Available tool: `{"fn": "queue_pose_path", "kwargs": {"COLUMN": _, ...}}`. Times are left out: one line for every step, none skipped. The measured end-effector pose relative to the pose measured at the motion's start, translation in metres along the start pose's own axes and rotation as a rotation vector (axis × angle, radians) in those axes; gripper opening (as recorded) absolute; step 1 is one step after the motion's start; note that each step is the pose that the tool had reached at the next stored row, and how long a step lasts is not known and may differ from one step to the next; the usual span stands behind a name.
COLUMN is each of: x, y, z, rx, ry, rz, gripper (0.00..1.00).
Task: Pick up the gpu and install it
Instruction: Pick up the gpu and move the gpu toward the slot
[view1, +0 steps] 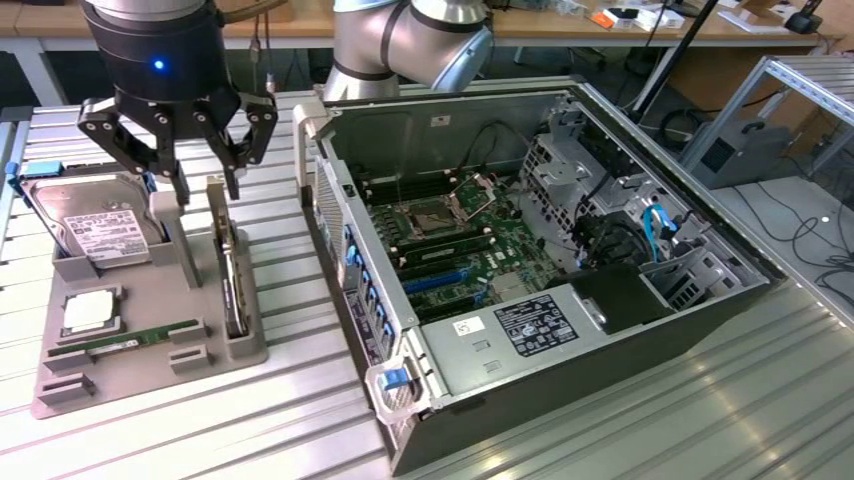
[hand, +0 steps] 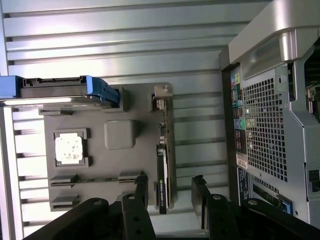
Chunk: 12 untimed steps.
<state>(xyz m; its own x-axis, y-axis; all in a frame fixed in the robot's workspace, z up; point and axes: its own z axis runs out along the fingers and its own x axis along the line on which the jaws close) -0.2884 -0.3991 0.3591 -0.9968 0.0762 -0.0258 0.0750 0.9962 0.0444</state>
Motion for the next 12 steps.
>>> {"fn": "queue_pose_path", "kwargs": {"x": 0.0, "y": 0.0, "z": 0.0009, "rx": -0.0001, "ry": 0.0001, "rz": 0.0, "gripper": 0.48}}
{"fn": "queue_pose_path", "kwargs": {"x": 0.0, "y": -0.0001, "z": 0.0014, "rx": -0.0001, "ry": 0.0001, "rz": 0.0, "gripper": 0.48}}
{"fn": "queue_pose_path", "kwargs": {"x": 0.0, "y": -0.0001, "z": 0.0018, "rx": -0.0001, "ry": 0.0001, "rz": 0.0, "gripper": 0.48}}
{"fn": "queue_pose_path", "kwargs": {"x": 0.0, "y": -0.0002, "z": 0.0027, "rx": -0.0001, "ry": 0.0001, "rz": 0.0, "gripper": 0.48}}
{"fn": "queue_pose_path", "kwargs": {"x": 0.0001, "y": -0.0003, "z": 0.0036, "rx": -0.0001, "ry": 0.0001, "rz": 0.0, "gripper": 0.48}}
{"fn": "queue_pose_path", "kwargs": {"x": 0.0001, "y": -0.0004, "z": 0.0042, "rx": 0.0, "ry": 0.0001, "rz": 0.0, "gripper": 0.48}}
{"fn": "queue_pose_path", "kwargs": {"x": 0.0001, "y": -0.0005, "z": 0.0047, "rx": 0.0, "ry": 0.0002, "rz": 0.0, "gripper": 0.48}}
{"fn": "queue_pose_path", "kwargs": {"x": 0.0001, "y": -0.0006, "z": 0.0056, "rx": -0.0001, "ry": 0.0001, "rz": 0.0, "gripper": 0.48}}
{"fn": "queue_pose_path", "kwargs": {"x": 0.0001, "y": -0.0007, "z": 0.0061, "rx": -0.0001, "ry": 0.0001, "rz": 0.0, "gripper": 0.48}}
{"fn": "queue_pose_path", "kwargs": {"x": 0.0001, "y": -0.0007, "z": 0.0066, "rx": 0.0, "ry": 0.0001, "rz": 0.0, "gripper": 0.48}}
{"fn": "queue_pose_path", "kwargs": {"x": 0.0002, "y": -0.0008, "z": 0.0074, "rx": -0.0001, "ry": 0.0001, "rz": 0.0, "gripper": 0.48}}
{"fn": "queue_pose_path", "kwargs": {"x": 0.0002, "y": -0.0009, "z": 0.008, "rx": 0.0, "ry": 0.0001, "rz": 0.0, "gripper": 0.48}}
